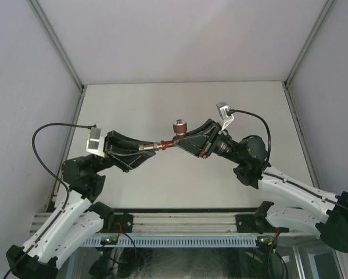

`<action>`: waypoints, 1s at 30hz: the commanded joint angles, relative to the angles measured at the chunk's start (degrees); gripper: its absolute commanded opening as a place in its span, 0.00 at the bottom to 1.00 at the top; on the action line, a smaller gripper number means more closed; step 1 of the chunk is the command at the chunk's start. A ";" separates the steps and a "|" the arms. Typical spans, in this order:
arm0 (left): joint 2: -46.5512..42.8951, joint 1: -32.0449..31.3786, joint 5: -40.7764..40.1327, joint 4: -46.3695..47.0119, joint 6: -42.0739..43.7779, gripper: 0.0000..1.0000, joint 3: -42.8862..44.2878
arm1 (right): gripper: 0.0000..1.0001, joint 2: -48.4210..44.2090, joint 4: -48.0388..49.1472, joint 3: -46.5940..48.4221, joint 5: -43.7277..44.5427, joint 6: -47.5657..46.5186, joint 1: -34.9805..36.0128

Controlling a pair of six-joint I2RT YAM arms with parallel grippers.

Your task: Install the water faucets

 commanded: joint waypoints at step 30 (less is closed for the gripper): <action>-6.96 -5.61 -9.59 -34.52 55.43 0.00 1.40 | 0.00 4.74 -24.70 4.29 -16.01 32.75 -4.96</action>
